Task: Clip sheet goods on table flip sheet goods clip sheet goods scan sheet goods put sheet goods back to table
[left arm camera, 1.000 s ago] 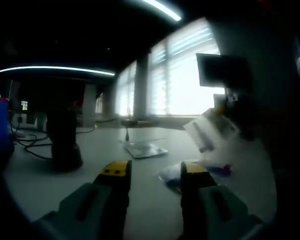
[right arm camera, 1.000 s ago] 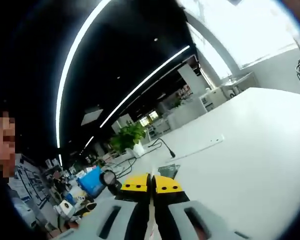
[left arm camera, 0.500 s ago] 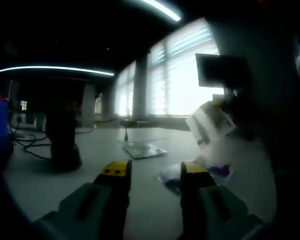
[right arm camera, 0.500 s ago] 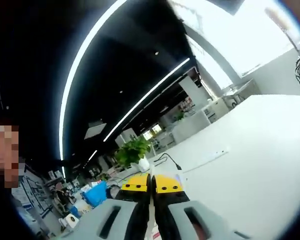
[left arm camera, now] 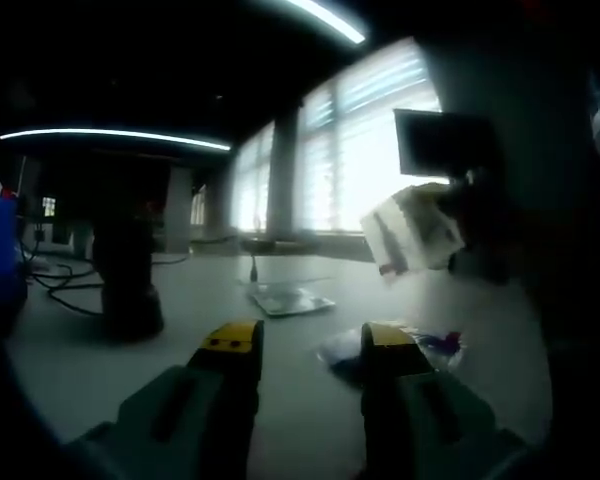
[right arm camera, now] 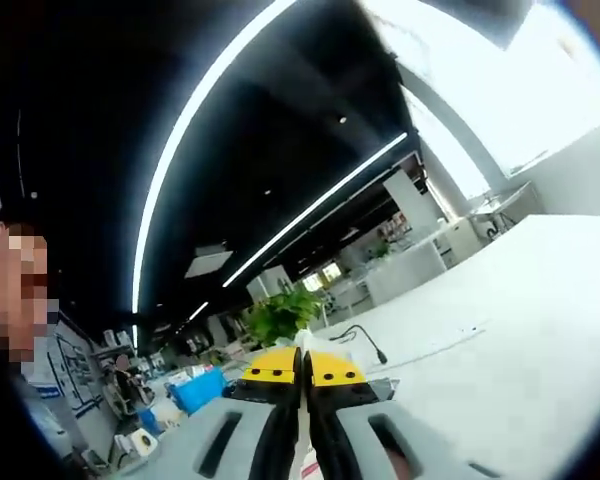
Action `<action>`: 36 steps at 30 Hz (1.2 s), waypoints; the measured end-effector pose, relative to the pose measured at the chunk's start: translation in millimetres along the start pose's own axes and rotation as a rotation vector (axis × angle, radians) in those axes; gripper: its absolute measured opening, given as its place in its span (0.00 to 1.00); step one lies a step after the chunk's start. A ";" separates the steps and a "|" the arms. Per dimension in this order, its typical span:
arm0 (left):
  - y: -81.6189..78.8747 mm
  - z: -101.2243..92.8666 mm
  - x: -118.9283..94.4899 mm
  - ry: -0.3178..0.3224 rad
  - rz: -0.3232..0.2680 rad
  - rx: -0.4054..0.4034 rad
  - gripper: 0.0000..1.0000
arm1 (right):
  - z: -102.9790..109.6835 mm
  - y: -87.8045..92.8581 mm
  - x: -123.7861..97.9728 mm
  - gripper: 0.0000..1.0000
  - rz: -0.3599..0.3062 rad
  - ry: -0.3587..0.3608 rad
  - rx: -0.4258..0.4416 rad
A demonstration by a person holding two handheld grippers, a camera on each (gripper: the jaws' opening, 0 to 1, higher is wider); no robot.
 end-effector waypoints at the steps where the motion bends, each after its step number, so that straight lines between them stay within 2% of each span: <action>1: -0.1 0.3 -0.1 -0.002 -0.001 -0.001 0.32 | -0.3 0.1 1.3 0.00 -0.005 -0.001 0.003; 4: 0.2 1.1 -0.3 -0.004 0.001 -0.002 0.32 | 4.5 -3.9 6.8 0.00 -0.024 -0.007 0.004; 10: -0.2 2.3 -0.9 -0.007 -0.003 -0.009 0.32 | 4.4 -13.6 14.0 0.00 -0.090 0.027 -0.015; 14: -0.1 3.0 -1.2 -0.008 -0.004 -0.013 0.32 | 6.4 -14.3 17.0 0.00 -0.100 0.021 -0.019; 17: -0.1 2.3 -1.0 -0.004 -0.004 -0.012 0.32 | -1.3 -14.4 10.6 0.00 -0.098 0.015 -0.020; 23: 1.0 3.8 -1.0 -0.016 0.003 -0.006 0.32 | 4.2 -16.9 10.3 0.00 -0.116 -0.021 0.023; 26: 1.5 2.8 -0.5 -0.014 0.008 0.001 0.32 | 7.2 -18.3 11.5 0.00 -0.120 -0.025 0.013; 27: 1.6 2.7 -0.5 -0.014 0.008 0.002 0.32 | 20.1 -13.5 58.8 0.00 -0.119 -0.024 0.016; 28: 1.7 2.3 -0.3 -0.012 0.009 0.004 0.32 | 25.4 -11.3 71.7 0.00 -0.117 -0.028 0.019; 32: 1.7 1.8 -0.3 -0.011 0.010 0.008 0.32 | 32.0 -5.4 74.2 0.00 -0.115 -0.035 0.004; 34: 1.8 2.4 -0.5 -0.015 0.011 0.011 0.32 | 35.2 -4.5 83.1 0.00 -0.121 -0.037 -0.011; 36: 1.6 3.1 -0.9 -0.020 0.011 0.011 0.32 | 35.7 -2.6 81.0 0.00 -0.123 -0.038 -0.012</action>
Point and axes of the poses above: the point that each gripper's makers call its tool centre point, and the gripper's own axes: x roughly forward along the fingers, z roughly to its left, y roughly out of its underside, the point moved 4 cm from there along -x, roughly backward along the fingers, and after that the axes turned 5 degrees about y, right-handed, at the moved point
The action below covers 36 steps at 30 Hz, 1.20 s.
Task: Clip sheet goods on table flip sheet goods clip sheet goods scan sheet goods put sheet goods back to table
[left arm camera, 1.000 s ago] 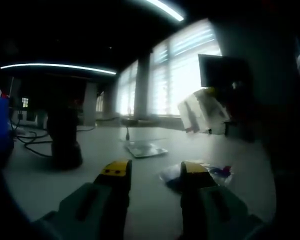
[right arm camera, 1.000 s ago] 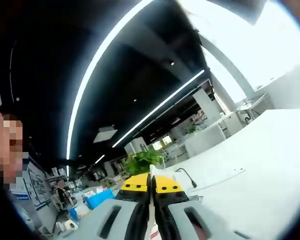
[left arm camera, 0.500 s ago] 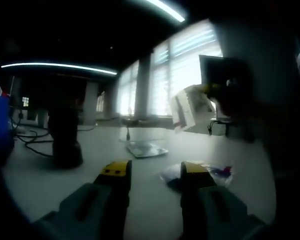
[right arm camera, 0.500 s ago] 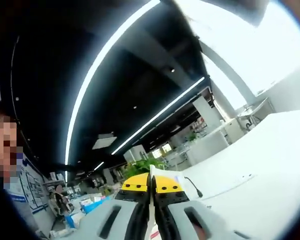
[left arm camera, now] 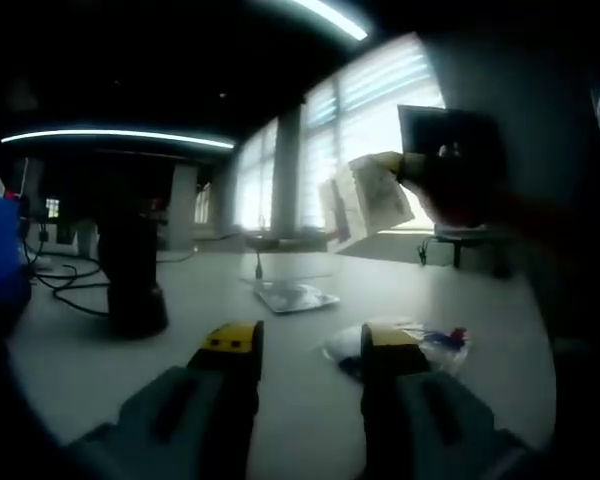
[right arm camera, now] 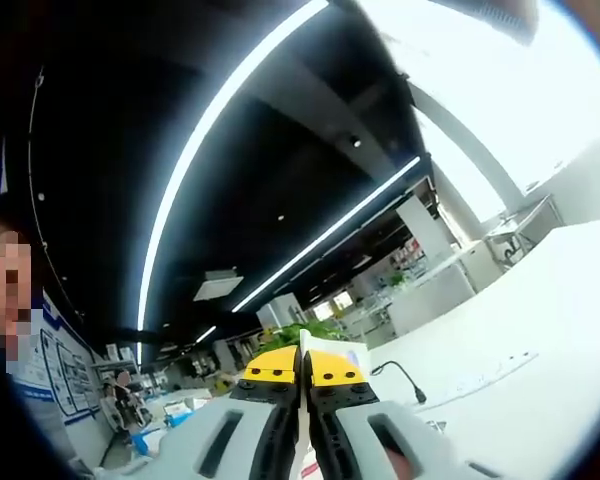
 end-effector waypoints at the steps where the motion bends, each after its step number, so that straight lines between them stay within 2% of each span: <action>1: 0.0 0.3 -0.1 -0.001 0.000 -0.001 0.32 | -2.3 -0.5 8.4 0.00 -0.002 0.002 0.003; 4: -0.1 0.5 -0.3 -0.001 -0.001 -0.002 0.32 | 0.2 2.5 8.7 0.00 -0.011 0.001 0.020; 6: 0.1 0.2 -0.3 0.000 0.001 -0.001 0.32 | 2.3 2.2 18.1 0.00 -0.013 -0.001 0.031; 11: 0.8 0.2 -0.3 -0.001 0.005 0.001 0.32 | 13.2 7.0 29.1 0.00 -0.028 -0.002 -0.005; 15: 0.8 1.1 -0.7 -0.008 0.005 0.000 0.32 | 14.7 12.0 39.2 0.00 -0.033 -0.005 0.000; 27: 0.5 -0.3 -1.0 -0.009 0.007 0.004 0.32 | 30.3 37.0 68.3 0.00 -0.027 -0.033 -0.011; 36: 1.0 -1.0 -0.2 -0.004 0.009 0.006 0.31 | 30.8 49.2 84.0 0.00 -0.049 -0.012 -0.017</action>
Point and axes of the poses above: the point that each gripper's makers call its tool centre point, and the gripper's own axes: x roughly forward along the fingers, z roughly to its left, y roughly out of its underside, the point moved 4 cm from there along -x, roughly backward along the fingers, and after that the axes turned 5 degrees about y, right-handed, at the moved point
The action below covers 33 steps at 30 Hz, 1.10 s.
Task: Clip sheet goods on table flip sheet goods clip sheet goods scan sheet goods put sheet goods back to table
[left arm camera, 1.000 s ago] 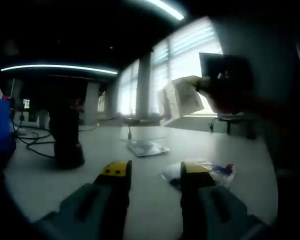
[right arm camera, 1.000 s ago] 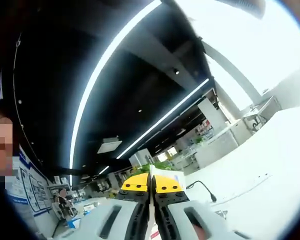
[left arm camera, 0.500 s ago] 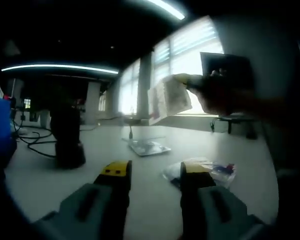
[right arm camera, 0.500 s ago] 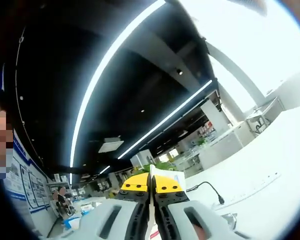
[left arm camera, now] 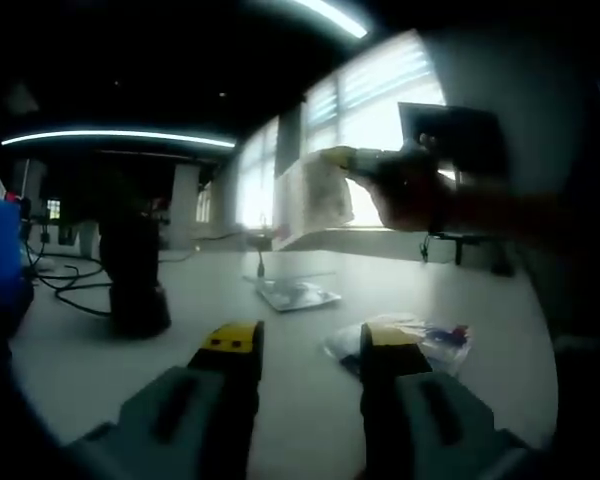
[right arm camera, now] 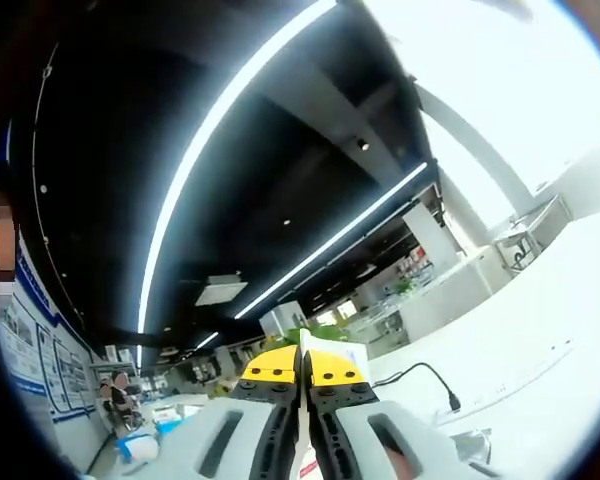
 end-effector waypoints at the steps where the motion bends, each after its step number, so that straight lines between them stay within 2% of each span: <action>1: 0.1 -0.1 0.1 0.001 0.001 0.000 0.31 | -0.3 1.2 1.5 0.00 -0.004 0.005 -0.010; 7: 0.1 -1.1 0.4 0.006 0.000 0.000 0.31 | 6.6 15.2 8.4 0.00 0.002 0.017 -0.016; 13: -0.6 0.8 0.0 0.003 -0.007 -0.021 0.31 | 8.4 18.7 16.5 0.00 0.001 0.025 -0.023; 21: -0.1 -0.7 0.5 0.005 0.000 -0.010 0.31 | 11.5 35.1 30.8 0.00 0.005 0.034 -0.025; 33: 0.1 -0.8 0.3 0.007 0.001 -0.013 0.31 | 23.6 54.5 45.2 0.00 -0.007 0.022 -0.062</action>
Point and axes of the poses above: the point that each gripper's makers call its tool centre point, and the gripper's own axes: x roughly forward along the fingers, z roughly to its left, y roughly out of its underside, the point moved 4 cm from there along -x, roughly backward along the fingers, and after that the axes turned 5 degrees about y, right-handed, at the moved point
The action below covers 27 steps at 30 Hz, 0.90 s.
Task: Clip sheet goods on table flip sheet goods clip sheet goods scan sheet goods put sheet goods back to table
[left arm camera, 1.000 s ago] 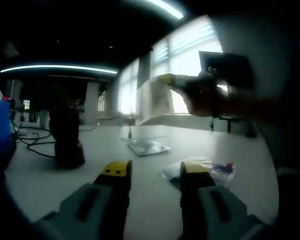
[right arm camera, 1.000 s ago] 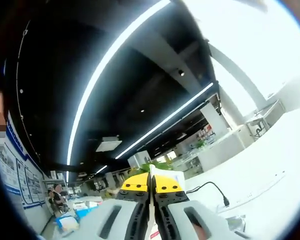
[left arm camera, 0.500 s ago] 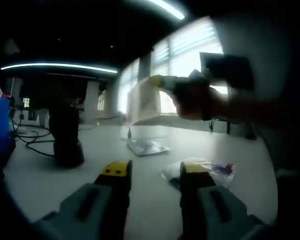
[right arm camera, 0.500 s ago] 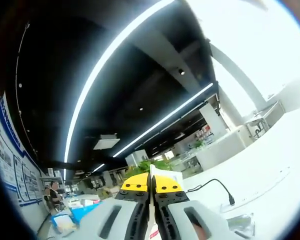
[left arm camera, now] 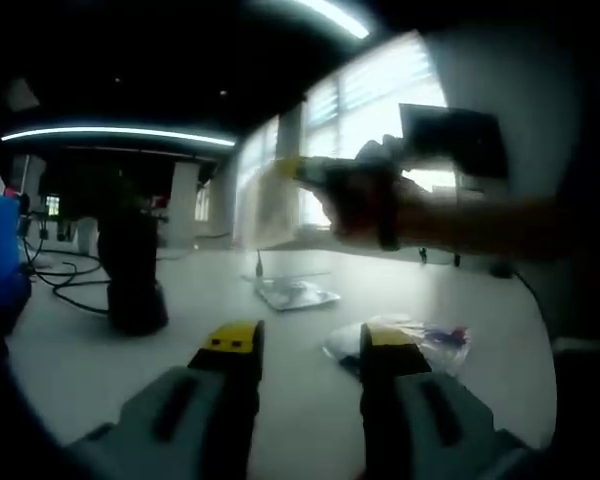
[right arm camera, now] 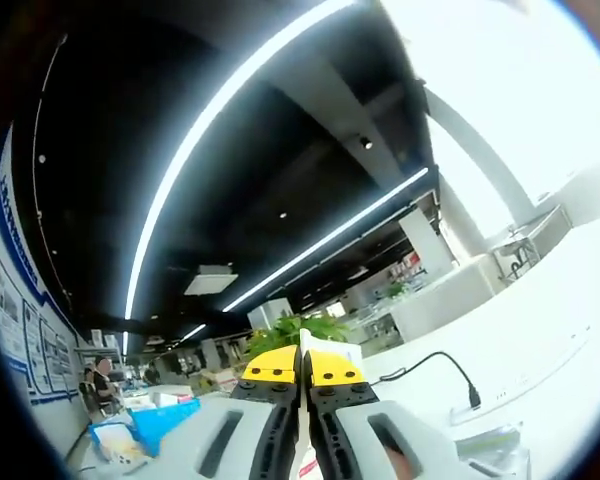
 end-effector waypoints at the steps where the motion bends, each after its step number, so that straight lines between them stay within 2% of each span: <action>1: 0.3 -0.4 0.5 0.001 0.002 0.002 0.31 | 2.2 1.6 1.1 0.00 -0.001 -0.002 -0.003; 9: 0.5 0.1 0.9 0.003 0.001 0.003 0.31 | 10.1 18.2 10.0 0.00 -0.006 -0.004 0.000; 19: -0.4 -0.5 0.9 0.008 -0.001 -0.001 0.31 | 7.6 29.7 13.6 0.00 -0.002 0.011 -0.007; 22: -0.2 -1.4 1.0 0.013 0.002 0.001 0.31 | 6.8 30.1 14.3 0.00 -0.012 0.024 -0.046; 27: -0.3 -1.7 0.9 0.014 0.002 0.001 0.31 | 6.0 28.0 13.1 0.00 -0.007 0.017 -0.053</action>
Point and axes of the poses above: the point that each gripper's makers call its tool centre point, and the gripper's own axes: x roughly forward along the fingers, z roughly to its left, y roughly out of its underside, the point moved 4 cm from there along -x, roughly backward along the fingers, and after that the axes turned 5 degrees about y, right-handed, at the moved point
